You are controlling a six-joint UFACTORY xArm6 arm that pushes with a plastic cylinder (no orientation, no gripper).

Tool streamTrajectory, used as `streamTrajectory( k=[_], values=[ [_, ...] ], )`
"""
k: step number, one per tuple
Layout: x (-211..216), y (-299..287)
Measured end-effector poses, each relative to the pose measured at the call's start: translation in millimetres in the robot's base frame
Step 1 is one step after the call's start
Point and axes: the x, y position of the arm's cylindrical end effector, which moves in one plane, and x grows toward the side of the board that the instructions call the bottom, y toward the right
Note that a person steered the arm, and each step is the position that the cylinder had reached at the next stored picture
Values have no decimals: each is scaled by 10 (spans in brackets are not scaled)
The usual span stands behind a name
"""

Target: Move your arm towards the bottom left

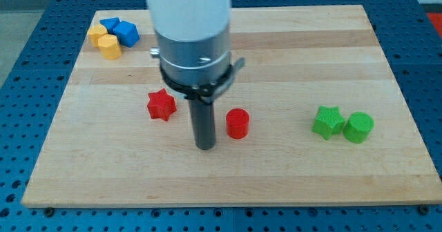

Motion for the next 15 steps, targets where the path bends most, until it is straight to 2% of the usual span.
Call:
streamTrajectory(
  k=[1, 2, 3, 6, 10, 14, 15],
  values=[
    [-267, 284],
    [-354, 695],
    [-215, 1473],
    [-208, 1196],
    [-221, 1196],
    [-214, 507],
    [44, 365]
  ],
)
